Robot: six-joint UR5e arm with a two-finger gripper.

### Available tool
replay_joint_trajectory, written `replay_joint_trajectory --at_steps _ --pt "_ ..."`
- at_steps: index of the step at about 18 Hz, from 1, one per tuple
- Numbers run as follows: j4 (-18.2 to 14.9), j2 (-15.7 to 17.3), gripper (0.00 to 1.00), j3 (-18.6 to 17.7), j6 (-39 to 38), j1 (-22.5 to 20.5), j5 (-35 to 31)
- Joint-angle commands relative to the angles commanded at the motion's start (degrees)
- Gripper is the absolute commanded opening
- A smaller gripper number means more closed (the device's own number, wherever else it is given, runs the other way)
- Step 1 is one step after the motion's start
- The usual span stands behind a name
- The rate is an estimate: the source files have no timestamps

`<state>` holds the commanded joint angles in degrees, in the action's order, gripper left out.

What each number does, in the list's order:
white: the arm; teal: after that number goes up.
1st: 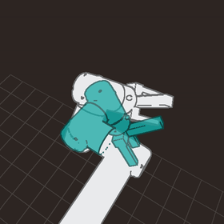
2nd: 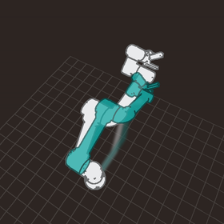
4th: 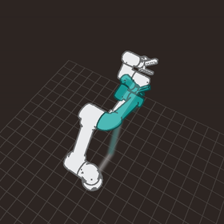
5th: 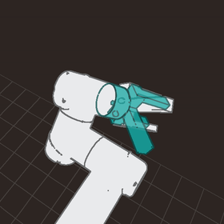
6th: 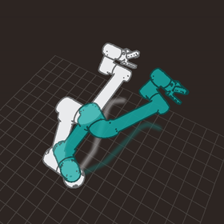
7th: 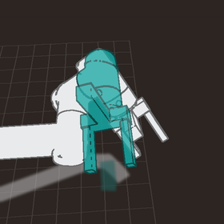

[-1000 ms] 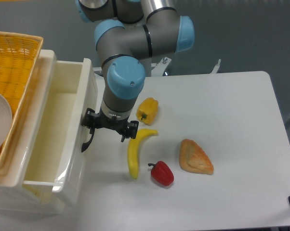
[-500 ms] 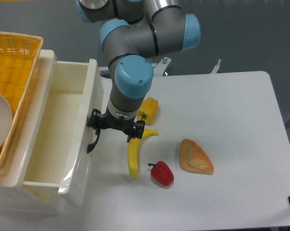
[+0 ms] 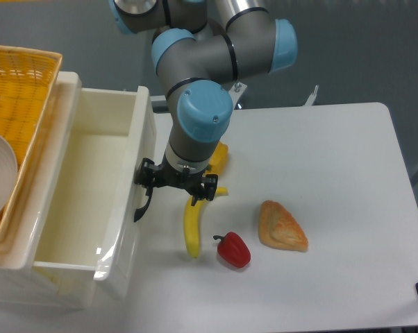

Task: Slide the top white drawer open
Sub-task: 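Pull the handle outward, sliding the white drawer open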

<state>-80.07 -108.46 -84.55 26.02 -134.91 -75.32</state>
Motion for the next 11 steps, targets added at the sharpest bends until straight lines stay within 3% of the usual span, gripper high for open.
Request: replay_joint_trajectory --at_steps 11 --pt "-0.79 -0.18 1.0 0.79 1.14 -1.58 -1.94"
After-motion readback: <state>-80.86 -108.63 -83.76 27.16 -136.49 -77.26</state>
